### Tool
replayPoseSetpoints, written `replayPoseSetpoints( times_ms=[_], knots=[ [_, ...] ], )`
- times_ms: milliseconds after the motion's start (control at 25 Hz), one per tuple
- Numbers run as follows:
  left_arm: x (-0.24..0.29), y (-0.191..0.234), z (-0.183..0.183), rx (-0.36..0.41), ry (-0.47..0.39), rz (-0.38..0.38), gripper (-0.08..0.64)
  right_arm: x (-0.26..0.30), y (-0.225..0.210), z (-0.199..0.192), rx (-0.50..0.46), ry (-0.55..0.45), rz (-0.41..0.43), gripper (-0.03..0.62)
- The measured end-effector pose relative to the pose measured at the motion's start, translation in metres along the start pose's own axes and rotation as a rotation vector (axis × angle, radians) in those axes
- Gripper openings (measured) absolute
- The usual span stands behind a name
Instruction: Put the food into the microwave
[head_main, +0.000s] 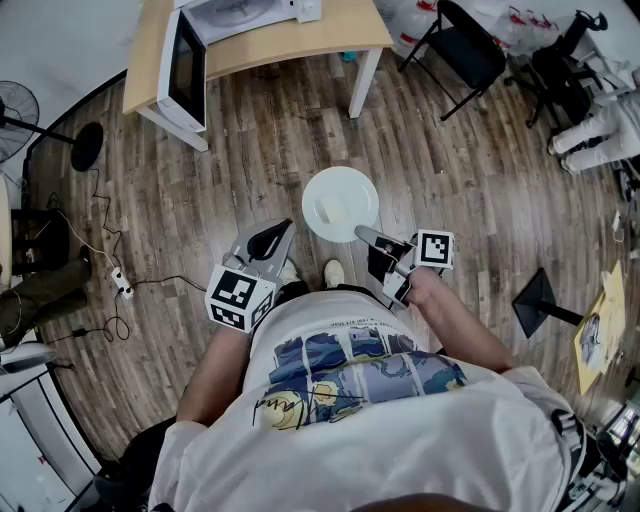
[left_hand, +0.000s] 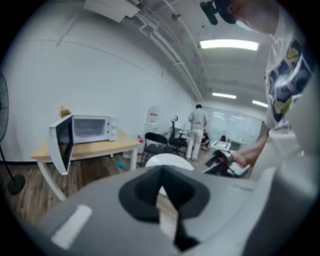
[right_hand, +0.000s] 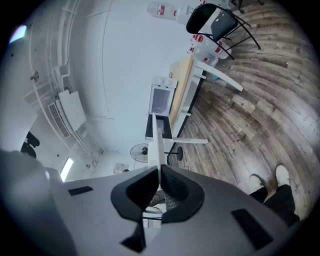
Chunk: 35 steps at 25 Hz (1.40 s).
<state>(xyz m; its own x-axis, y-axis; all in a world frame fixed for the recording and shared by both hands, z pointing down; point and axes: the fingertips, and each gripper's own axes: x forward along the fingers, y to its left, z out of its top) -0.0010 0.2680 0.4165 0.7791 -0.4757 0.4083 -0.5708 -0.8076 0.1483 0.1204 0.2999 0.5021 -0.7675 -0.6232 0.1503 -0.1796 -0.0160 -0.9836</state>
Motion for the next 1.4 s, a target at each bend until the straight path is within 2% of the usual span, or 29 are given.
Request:
replayPoseSetpoints(
  times_ms=[160,480,560,800,1000,1120,1280,1400],
  knots=[
    [-0.003,-0.009,-0.001,0.038,0.002,0.003,0.008,-0.005,-0.008,-0.003,-0.004,0.001,-0.01,0.015],
    [-0.011,-0.023,-0.029,-0.012,-0.017,0.045,0.008,-0.003,-0.033,-0.005,-0.002,0.039,-0.012,0.015],
    [-0.002,-0.005,-0.022,-0.007,-0.01,0.04,0.008,0.012,-0.034,0.015,0.004,0.034,-0.022,0.017],
    [0.044,0.086,0.03,-0.002,-0.027,0.01,0.008,0.078,-0.025,0.101,0.055,-0.034,-0.044,0.015],
    [0.071,0.132,0.075,0.028,-0.085,-0.049,0.009,0.113,-0.009,0.157,0.038,-0.078,-0.085,0.015],
    [0.076,0.16,0.091,0.055,-0.099,-0.072,0.008,0.14,-0.003,0.187,0.042,-0.118,-0.073,0.015],
    [0.08,0.196,0.096,0.057,-0.077,-0.061,0.008,0.176,-0.005,0.224,0.058,-0.156,-0.082,0.015],
    [0.079,0.218,0.107,0.028,-0.108,-0.032,0.008,0.209,-0.01,0.252,0.071,-0.158,-0.093,0.015]
  ],
)
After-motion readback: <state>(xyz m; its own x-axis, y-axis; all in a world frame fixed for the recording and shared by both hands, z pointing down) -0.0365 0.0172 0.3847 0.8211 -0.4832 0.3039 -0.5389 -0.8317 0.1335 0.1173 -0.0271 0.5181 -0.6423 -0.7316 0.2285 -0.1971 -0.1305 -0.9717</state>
